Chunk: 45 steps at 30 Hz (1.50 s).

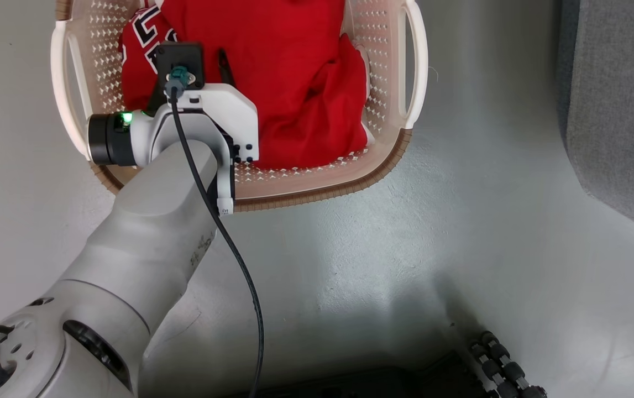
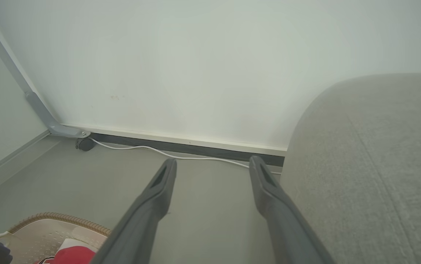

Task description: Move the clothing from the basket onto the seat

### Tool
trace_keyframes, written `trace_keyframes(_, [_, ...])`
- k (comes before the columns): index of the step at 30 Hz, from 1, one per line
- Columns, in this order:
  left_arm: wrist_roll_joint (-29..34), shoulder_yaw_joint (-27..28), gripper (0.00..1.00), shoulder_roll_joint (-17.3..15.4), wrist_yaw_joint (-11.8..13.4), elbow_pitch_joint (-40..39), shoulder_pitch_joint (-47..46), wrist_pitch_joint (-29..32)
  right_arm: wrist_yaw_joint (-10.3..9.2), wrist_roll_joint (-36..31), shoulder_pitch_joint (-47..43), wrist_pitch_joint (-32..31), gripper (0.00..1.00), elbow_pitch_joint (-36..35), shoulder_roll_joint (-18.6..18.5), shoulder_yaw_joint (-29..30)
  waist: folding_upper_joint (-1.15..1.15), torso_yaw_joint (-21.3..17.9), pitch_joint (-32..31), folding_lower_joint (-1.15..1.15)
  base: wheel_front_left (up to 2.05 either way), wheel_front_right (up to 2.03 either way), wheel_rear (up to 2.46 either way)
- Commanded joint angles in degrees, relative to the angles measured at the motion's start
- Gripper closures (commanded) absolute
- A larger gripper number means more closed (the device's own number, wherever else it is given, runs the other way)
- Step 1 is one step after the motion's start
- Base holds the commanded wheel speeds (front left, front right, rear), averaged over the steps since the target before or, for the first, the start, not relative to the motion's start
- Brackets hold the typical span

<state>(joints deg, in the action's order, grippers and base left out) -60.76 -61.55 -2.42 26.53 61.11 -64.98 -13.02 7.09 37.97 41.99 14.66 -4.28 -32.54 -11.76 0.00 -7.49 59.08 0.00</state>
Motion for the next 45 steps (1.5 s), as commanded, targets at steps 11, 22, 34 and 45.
trace_keyframes(11, [-7.8,-3.4,1.0,-0.5,-4.0,-1.8,-0.5,-0.6,0.4,0.6,-1.4,0.3,0.0,-1.2,-0.6,-0.2,0.0,-0.6,-0.3,0.0,0.0,0.0,0.0])
trace_keyframes(22, [-7.6,-2.8,1.0,-0.5,-3.9,-6.7,2.7,-1.9,0.4,0.7,-3.7,0.3,0.0,2.1,1.4,0.2,0.0,0.8,-6.2,0.0,0.0,0.0,0.0])
trace_keyframes(34, [4.3,4.7,1.0,-0.5,-5.8,-12.1,12.2,-2.0,0.4,-0.4,-9.9,0.3,0.0,7.9,4.8,0.6,0.0,2.6,-18.8,0.0,0.0,0.0,0.0])
trace_keyframes(45, [12.8,11.4,1.0,-0.5,-8.5,-16.4,19.5,-2.0,0.4,-4.5,-15.1,0.3,0.0,13.9,9.7,1.2,0.0,3.6,-30.7,0.0,0.0,0.0,0.0])
